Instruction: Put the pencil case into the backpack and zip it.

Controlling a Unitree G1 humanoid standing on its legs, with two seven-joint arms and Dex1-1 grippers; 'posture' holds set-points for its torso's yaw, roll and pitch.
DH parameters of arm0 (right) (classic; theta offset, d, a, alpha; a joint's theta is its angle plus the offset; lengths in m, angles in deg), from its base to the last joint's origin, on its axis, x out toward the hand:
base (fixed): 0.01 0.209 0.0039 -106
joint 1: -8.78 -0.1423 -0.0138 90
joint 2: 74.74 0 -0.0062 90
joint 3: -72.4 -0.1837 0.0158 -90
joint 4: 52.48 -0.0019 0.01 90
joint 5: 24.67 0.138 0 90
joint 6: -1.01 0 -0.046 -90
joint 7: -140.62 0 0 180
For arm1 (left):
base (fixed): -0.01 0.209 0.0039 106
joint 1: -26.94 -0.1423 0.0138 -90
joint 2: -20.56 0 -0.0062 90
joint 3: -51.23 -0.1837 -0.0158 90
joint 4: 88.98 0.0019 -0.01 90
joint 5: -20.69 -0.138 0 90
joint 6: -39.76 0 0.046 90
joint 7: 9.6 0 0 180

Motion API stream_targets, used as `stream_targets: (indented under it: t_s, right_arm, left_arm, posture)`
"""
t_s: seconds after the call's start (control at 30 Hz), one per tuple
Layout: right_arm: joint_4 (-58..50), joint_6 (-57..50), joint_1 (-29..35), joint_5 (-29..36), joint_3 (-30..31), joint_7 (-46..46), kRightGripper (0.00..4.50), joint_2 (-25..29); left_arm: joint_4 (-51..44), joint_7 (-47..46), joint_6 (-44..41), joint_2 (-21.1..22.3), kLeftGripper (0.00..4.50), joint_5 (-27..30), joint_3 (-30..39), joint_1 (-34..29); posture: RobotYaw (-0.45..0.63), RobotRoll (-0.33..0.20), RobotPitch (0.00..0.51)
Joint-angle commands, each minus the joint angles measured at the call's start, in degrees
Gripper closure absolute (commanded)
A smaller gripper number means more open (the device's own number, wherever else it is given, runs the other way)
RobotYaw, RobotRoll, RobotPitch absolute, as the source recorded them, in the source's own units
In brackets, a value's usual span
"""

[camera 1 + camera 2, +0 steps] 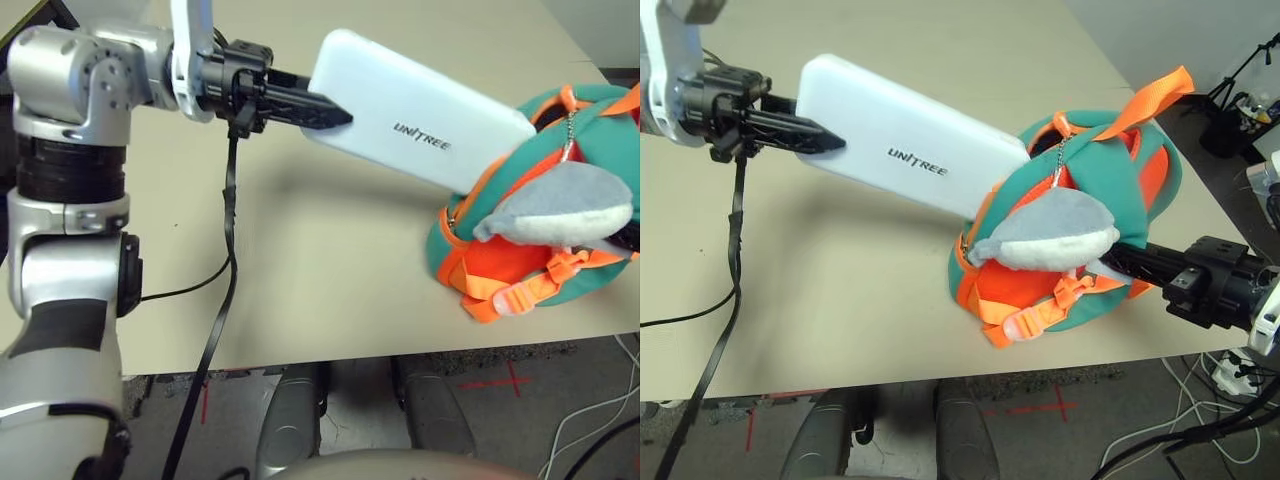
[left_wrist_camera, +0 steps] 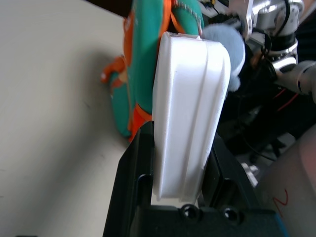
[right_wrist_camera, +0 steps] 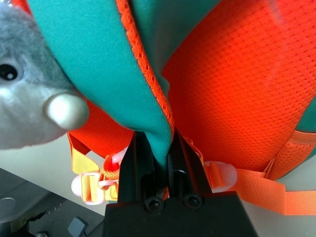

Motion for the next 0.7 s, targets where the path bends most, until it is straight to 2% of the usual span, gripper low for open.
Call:
stream_targets:
  t_s: [0.03,0.2,0.3,0.43,0.57,0.7]
  right_arm:
    - [0.49,2.10,-0.96,-0.94,1.21,-0.46,4.45,0.78]
    - [0.96,3.50,-2.77,-1.51,3.76,-0.60,4.45,0.64]
    - [1.13,4.36,-4.06,-1.78,5.35,-0.54,4.45,0.43]
    - [1.37,5.21,-5.33,-2.37,6.95,-0.54,4.45,0.05]
    - [1.60,5.97,-6.20,-3.00,8.02,-0.69,4.45,-0.14]
    - [1.98,6.46,-6.54,-3.40,8.57,-0.90,4.45,-0.06]
  left_arm:
    - [-4.52,0.61,0.69,-1.53,3.19,1.52,-3.03,-0.96]
    - [-1.78,-5.83,7.60,-7.32,3.19,-5.99,-8.90,-0.53]
    - [-1.00,-9.15,8.88,-12.50,3.19,-7.76,-10.54,0.69]
    - [-0.23,-11.70,9.80,-17.23,3.19,-9.63,-12.34,1.65]
    - [0.46,-12.05,10.60,-18.85,3.19,-10.90,-13.15,0.96]
    - [1.65,-12.28,8.25,-18.25,3.19,-9.40,-10.16,1.70]
  posture:
    - [-0.06,0.000,0.226]
    - [-0.05,0.000,0.219]
    - [-0.05,0.000,0.213]
    - [-0.05,0.000,0.203]
    - [-0.05,0.000,0.197]
    - [-0.04,0.000,0.197]
